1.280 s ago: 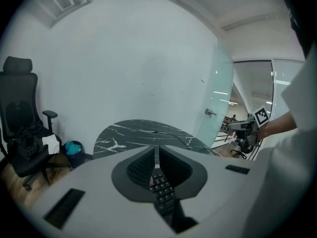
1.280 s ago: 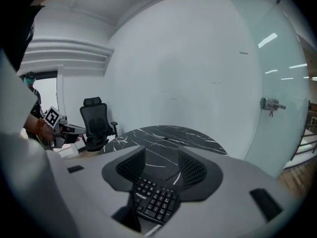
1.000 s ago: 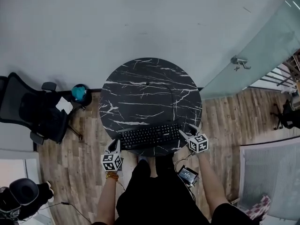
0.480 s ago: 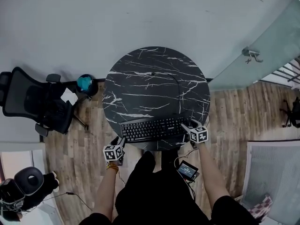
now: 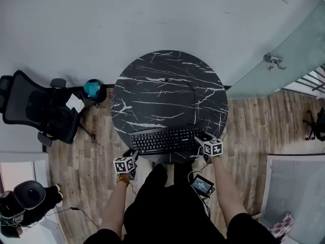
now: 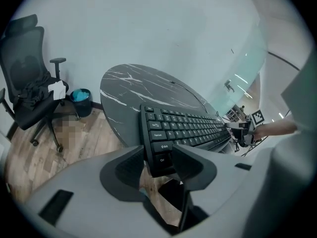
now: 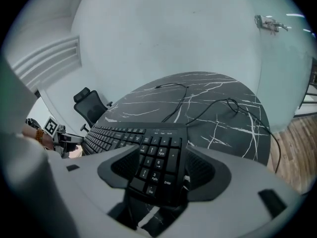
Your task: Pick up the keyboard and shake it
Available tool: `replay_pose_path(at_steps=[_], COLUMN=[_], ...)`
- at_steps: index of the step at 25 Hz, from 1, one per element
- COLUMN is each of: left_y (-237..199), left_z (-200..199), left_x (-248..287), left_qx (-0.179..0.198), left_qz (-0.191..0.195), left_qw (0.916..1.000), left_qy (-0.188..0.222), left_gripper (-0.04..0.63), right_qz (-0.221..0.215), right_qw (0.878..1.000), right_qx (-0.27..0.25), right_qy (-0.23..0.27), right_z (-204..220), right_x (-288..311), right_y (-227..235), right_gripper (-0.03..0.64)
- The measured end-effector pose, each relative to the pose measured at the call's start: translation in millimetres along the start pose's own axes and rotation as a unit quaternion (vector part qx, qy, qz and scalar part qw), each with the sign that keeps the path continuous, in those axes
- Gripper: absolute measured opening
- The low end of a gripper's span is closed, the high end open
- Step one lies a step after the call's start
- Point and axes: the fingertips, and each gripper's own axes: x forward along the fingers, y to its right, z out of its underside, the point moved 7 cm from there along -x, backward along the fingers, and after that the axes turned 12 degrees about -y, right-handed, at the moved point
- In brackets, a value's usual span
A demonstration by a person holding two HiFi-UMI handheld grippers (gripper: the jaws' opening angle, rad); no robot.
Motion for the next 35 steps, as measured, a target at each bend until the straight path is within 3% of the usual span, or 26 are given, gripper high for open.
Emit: replay_pose_path(at_steps=[5, 12, 18, 20, 23, 25, 31, 35], left_y=[1.1, -4.3, -4.4, -10.7, -25.3, -28.0, -10.4, -4.8], left_z=[9.5, 52.4, 71.0, 69.8, 62.7, 59.8, 61.1, 69.2], left_x=[-3.8, -21.1, -28.8, -26.7, -26.2, -23.6, -12.2, -13.5], left_qx=[0.011, -0.012, 0.003, -0.015, -0.079, -0.088, -0.048, -0.055], left_qz=[0.004, 0.028, 0.078, 0.093, 0.092, 0.098, 0.132, 0.134], left_qw=[0.9999, 0.9995, 0.9966, 0.9954, 0.9925, 0.9911, 0.9898, 0.9893], left_qy=[-0.010, -0.011, -0.027, -0.016, 0.019, 0.020, -0.023, -0.022], left_gripper=[0.186, 0.182, 0.184, 0.184, 0.215, 0.222, 0.227, 0.238], right_qz=[0.000, -0.018, -0.034, -0.017, 0.004, -0.011, -0.098, -0.095], right_qw=[1.000, 0.999, 0.999, 0.999, 0.999, 0.997, 0.988, 0.988], right_qx=[0.021, 0.005, 0.029, 0.030, 0.053, 0.071, 0.115, 0.110], right_qy=[0.000, -0.031, -0.028, -0.015, -0.005, -0.019, -0.042, -0.048], right_z=[12.5, 53.1, 79.1, 80.7, 86.6, 93.4, 109.2, 108.9], right_x=[-5.0, -20.2, -31.9, -36.5, -38.8, -35.7, -28.8, -32.9], right_y=[-6.1, -25.8, -28.3, -23.5, -16.0, -14.8, -29.9, -32.6], right_gripper=[0.266, 0.266, 0.265, 0.265, 0.267, 0.267, 0.269, 0.270])
